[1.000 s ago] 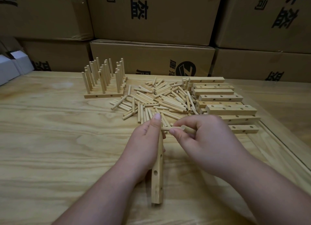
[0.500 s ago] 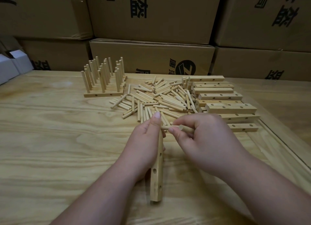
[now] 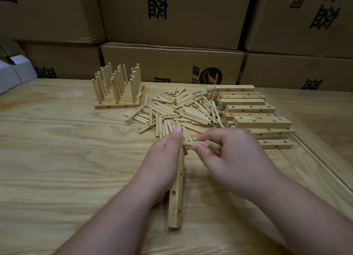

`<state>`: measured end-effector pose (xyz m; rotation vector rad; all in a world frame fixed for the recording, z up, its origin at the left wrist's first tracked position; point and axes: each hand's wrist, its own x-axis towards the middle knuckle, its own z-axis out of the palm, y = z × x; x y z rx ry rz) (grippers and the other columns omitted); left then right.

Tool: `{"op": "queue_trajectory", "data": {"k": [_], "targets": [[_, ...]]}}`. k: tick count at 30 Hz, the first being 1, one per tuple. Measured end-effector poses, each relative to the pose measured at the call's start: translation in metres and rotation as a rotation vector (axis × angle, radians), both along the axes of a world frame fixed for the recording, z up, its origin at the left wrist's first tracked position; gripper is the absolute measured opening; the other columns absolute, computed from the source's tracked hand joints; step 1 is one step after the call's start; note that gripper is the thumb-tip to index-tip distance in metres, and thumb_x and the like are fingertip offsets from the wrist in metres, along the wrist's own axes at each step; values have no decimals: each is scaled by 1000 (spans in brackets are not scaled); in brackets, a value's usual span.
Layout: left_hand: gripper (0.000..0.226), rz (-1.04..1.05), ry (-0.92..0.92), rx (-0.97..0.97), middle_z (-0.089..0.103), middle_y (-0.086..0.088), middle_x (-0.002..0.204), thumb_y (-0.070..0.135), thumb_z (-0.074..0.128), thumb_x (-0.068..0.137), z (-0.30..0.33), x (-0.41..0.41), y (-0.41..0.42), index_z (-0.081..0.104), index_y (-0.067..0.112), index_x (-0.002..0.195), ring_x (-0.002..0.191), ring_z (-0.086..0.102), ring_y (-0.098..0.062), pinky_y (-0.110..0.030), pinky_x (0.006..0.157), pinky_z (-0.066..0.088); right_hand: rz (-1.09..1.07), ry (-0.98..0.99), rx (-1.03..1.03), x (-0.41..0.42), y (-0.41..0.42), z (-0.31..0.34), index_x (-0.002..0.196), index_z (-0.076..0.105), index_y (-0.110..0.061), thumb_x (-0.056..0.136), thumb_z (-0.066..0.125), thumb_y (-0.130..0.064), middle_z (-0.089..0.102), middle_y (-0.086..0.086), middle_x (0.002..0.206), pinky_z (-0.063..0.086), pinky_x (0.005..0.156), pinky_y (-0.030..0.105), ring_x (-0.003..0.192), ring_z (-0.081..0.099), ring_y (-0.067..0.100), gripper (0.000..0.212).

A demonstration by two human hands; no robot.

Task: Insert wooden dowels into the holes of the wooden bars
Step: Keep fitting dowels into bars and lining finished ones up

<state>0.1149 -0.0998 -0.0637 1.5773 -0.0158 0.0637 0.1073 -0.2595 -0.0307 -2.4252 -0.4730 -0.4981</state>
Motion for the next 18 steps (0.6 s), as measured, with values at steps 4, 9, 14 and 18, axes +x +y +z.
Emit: {"op": "queue_trajectory", "data": {"k": [4,9,14,18], "targets": [[53,32,28,-72,65,10,56,66,39,97,0,0,1,71,36,68,45,55,-2,-14,42,41,53,79,24,4,-6,3,92,75,-36,89,67,-49,68,-25,79,51,56,19,76,63,-4,15],[65,-107,72,-170,66,-3,65,76,34,87,-4,3,1,77,29,96,56,58,-15,-28,50,47,28,-4,173,5,-12,9,81,70,-42,87,73,-41,66,-29,79,46,51,11,67,61,-3,7],[50,-176,-29,-22,66,-2,62,67,39,90,-7,1,-1,71,28,88,50,56,-12,-22,48,45,-55,-66,290,8,-12,10,80,66,-45,86,76,-34,65,-34,73,39,51,3,65,61,-10,16],[51,-161,-15,71,63,0,55,69,37,87,-7,0,0,64,27,80,46,54,-9,-20,45,43,-69,6,275,10,-14,10,77,69,-42,87,75,-38,67,-32,77,42,58,3,76,62,-10,12]]}}
